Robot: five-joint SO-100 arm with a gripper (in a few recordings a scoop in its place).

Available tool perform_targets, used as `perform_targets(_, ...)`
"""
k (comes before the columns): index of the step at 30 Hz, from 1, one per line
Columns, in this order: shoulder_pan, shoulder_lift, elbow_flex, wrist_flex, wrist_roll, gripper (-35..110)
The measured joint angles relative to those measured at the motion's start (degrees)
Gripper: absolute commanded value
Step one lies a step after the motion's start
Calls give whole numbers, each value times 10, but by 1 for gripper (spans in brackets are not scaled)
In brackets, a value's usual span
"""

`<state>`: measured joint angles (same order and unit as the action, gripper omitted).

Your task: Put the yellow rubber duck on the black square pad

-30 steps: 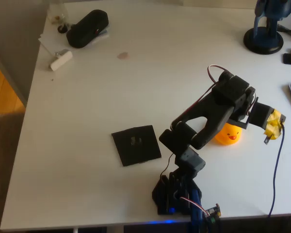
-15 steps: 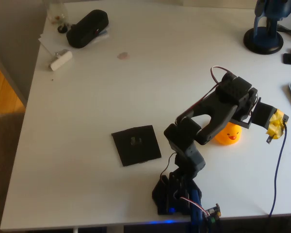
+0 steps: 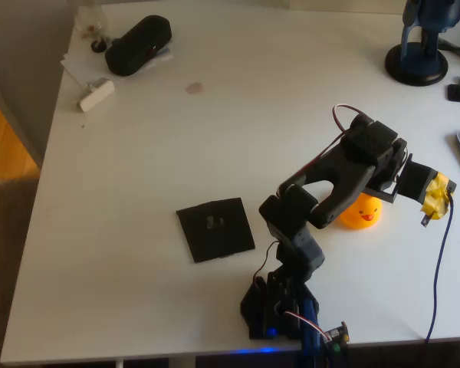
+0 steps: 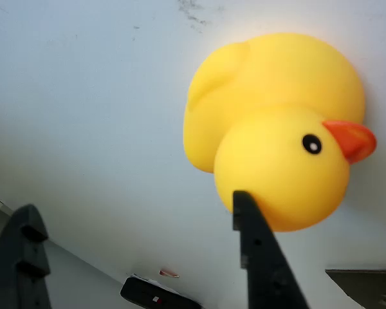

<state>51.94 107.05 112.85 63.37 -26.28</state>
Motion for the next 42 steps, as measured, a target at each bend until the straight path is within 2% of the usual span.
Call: perform_targets(42, 0, -31, -3, -6, 1, 34)
